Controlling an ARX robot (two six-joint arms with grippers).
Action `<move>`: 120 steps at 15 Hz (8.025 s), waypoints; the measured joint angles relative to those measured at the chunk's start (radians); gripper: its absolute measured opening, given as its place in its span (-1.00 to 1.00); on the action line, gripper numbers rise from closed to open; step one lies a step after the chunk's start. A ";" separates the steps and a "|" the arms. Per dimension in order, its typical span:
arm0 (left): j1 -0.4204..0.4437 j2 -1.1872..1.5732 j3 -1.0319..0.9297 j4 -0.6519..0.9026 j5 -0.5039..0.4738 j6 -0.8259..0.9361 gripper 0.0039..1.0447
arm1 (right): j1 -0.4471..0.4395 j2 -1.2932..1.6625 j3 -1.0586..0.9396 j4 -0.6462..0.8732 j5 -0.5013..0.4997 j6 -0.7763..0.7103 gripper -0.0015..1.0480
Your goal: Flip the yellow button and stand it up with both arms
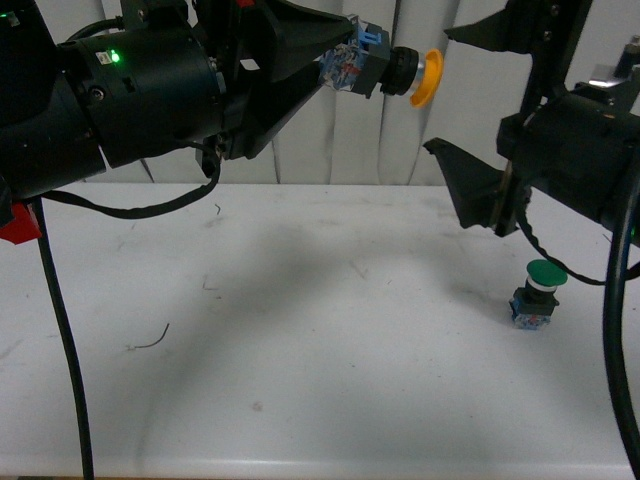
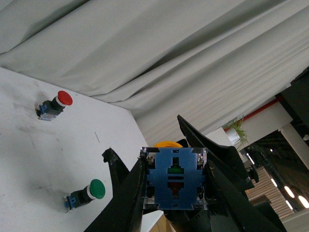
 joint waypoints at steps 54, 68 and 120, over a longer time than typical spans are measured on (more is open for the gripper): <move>0.300 -1.390 -0.731 -0.832 -0.573 1.000 -0.97 | 0.024 -0.024 -0.025 -0.006 -0.104 0.011 -0.33; 0.300 -1.714 -0.846 -1.027 -0.573 1.000 -0.97 | 0.050 -0.053 -0.047 -0.005 -0.104 -0.024 -0.33; 0.299 -1.884 -0.845 -1.209 -0.573 1.001 0.88 | -0.105 0.429 0.776 -1.132 0.686 -1.214 -0.33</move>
